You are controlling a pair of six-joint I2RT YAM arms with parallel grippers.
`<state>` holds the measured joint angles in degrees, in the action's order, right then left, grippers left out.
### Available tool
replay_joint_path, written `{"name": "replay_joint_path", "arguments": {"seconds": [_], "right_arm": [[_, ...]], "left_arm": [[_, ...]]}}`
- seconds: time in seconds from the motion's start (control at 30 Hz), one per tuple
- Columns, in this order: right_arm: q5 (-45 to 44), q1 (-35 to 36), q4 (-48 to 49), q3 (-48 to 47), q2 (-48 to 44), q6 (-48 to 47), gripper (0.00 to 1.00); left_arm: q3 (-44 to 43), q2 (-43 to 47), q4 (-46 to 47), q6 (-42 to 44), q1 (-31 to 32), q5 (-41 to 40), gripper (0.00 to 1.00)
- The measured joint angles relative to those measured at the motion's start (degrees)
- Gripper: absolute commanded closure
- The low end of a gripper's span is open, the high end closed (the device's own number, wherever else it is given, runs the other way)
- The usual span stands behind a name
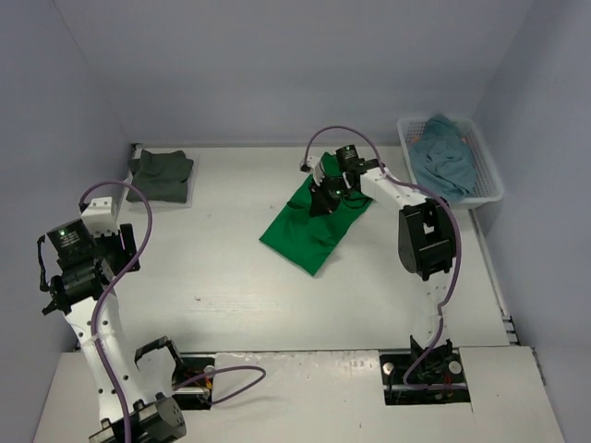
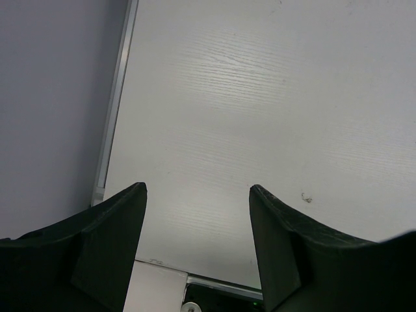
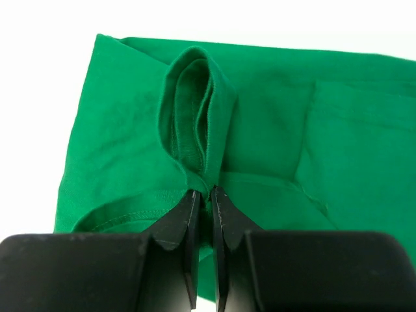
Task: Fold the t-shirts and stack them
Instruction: Fold the tshirt
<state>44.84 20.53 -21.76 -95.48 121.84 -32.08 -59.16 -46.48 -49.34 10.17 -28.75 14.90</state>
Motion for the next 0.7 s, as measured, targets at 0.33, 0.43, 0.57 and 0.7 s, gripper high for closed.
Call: {"name": "replay_joint_path", "arguments": {"seconds": [0.33,0.43,0.57,0.7], "right_arm": [[3.8,-0.2,-0.5,-4.4,1.7,-0.3,1.00],[4.5,-0.3,-0.5,-6.6,1.8,0.1,1.00],[5.2,-0.3,-0.6,-8.7,2.1,0.5,1.00],[5.3,-0.3,-0.5,-9.7,3.8,0.5,0.98]], "left_arm": [[0.9,0.2,0.3,-0.1,-1.3,0.7,0.41],[0.9,0.3,0.3,-0.2,-1.5,0.9,0.41],[0.9,0.4,0.3,-0.2,-1.7,1.2,0.41],[0.9,0.4,0.3,-0.2,-1.7,1.4,0.41]]}}
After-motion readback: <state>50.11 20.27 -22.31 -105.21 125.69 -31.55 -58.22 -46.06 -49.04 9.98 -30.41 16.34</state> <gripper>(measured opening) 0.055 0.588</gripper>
